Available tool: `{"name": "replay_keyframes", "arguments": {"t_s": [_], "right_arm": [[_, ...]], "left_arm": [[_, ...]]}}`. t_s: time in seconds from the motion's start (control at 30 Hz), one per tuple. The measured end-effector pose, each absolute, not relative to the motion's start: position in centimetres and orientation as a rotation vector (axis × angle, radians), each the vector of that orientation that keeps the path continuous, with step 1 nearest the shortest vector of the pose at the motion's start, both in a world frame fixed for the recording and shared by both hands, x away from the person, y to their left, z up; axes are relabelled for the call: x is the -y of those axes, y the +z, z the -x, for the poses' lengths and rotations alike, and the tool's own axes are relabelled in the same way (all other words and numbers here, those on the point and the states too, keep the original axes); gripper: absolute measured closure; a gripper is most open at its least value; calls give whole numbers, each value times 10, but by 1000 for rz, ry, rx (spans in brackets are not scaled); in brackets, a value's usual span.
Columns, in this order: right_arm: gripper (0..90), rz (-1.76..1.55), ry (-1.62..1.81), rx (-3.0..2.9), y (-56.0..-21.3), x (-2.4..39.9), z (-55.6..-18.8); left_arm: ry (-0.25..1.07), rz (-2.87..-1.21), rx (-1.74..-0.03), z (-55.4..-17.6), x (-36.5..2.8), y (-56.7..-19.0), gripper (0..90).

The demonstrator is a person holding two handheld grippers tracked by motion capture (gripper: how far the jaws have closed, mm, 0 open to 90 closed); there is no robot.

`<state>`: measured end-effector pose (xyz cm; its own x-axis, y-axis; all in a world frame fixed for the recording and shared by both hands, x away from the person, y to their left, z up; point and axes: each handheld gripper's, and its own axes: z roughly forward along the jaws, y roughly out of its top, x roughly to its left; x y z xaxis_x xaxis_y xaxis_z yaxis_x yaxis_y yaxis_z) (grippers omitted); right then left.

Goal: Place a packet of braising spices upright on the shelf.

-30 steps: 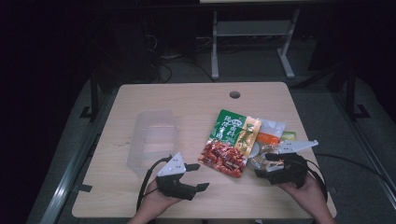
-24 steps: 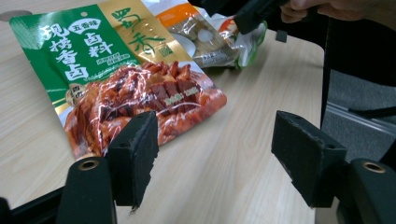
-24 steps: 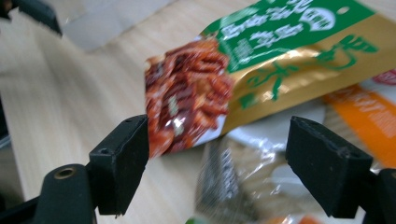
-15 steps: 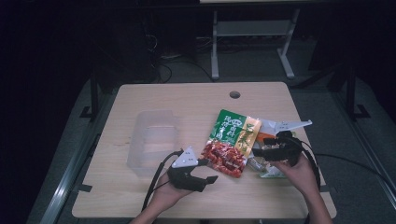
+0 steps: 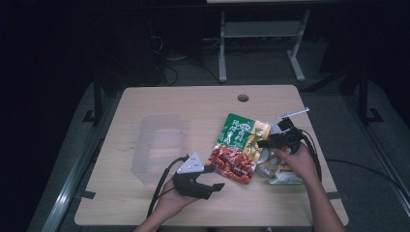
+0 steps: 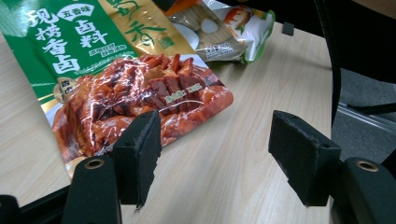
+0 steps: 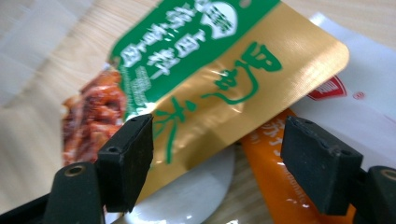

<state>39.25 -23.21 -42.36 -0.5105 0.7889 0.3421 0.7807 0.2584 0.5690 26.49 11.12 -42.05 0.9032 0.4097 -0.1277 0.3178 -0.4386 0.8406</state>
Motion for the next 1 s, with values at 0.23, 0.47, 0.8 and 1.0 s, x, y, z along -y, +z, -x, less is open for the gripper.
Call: {"name": "replay_keyframes", "arguments": {"t_s": [0.23, 0.47, 0.8, 1.0], "right_arm": [[380, -1560, 1184, -2474, -428, 228, -397], [635, -1565, 1192, -2497, -435, 224, -401], [890, -1388, 1302, -2527, -418, 220, -388], [898, -1287, 1326, -2545, -405, 218, -376]], "left_arm": [[96, -2054, -538, -266, -111, -421, 338], [94, -2040, -551, -266, -112, -419, 338], [83, -2034, -564, -268, -113, -418, 315], [89, -2035, -590, -271, -113, -419, 294]]}}
